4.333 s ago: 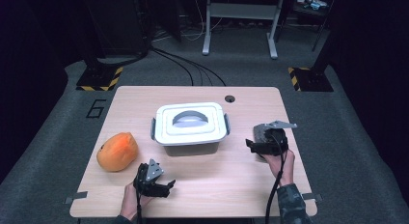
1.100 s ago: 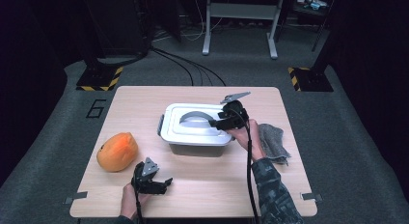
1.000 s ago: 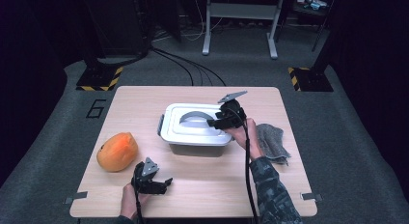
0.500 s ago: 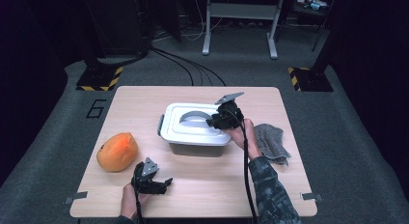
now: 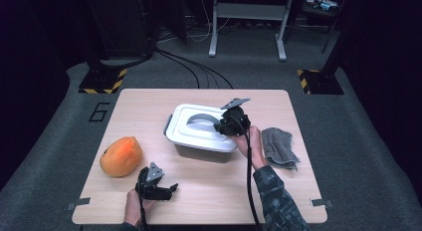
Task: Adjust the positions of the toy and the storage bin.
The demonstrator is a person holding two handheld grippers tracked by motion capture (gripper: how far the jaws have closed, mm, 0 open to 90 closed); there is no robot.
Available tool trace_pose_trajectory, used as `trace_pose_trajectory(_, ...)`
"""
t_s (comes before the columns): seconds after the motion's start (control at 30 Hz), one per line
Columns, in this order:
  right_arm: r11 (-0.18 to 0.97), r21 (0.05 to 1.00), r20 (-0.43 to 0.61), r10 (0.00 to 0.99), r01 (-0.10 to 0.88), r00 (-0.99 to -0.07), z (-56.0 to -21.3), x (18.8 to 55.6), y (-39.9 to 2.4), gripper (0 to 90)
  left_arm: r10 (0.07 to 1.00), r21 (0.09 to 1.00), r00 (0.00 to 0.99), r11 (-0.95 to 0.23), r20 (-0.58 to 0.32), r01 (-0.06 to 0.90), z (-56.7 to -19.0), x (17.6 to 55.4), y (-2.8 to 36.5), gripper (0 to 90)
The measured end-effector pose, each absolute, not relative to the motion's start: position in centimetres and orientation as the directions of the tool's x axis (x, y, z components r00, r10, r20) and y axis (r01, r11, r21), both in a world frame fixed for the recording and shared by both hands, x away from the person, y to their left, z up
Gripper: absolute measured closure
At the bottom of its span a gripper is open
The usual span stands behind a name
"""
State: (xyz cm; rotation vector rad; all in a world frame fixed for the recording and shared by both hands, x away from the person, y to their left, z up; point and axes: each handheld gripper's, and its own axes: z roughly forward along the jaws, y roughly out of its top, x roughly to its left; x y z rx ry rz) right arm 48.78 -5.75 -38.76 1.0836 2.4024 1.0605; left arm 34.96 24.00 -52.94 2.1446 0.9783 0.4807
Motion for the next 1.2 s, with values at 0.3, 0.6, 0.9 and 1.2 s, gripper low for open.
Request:
trace_pose_trajectory(0.3, 0.466, 0.725, 0.03, 0.715, 0.508, -0.699, -38.5, 48.8, -5.9, 59.9, 0.767, 0.741, 0.641, -0.451, 0.037, 0.498, -53.0, 35.0, 24.0, 14.0)
trace_pose_trajectory(0.6, 0.494, 0.733, 0.03, 0.663, 0.467, -0.748, -36.9, 49.9, -5.1, 52.3, 0.764, 0.738, 0.644, -0.456, 0.038, 0.497, -52.9, 35.0, 24.0, 14.0)
trace_pose_trajectory(0.9, 0.529, 0.726, 0.016, 0.625, 0.439, -0.78, -36.3, 50.6, -3.4, 56.6, 0.766, 0.742, 0.641, -0.451, 0.038, 0.496, -53.0, 35.0, 24.0, 14.0)
trace_pose_trajectory(1.2, 0.524, 0.728, 0.025, 0.624, 0.442, -0.781, -36.3, 50.6, -3.4, 60.8, 0.766, 0.739, 0.643, -0.442, 0.016, 0.509, -53.0, 35.0, 24.0, 14.0)
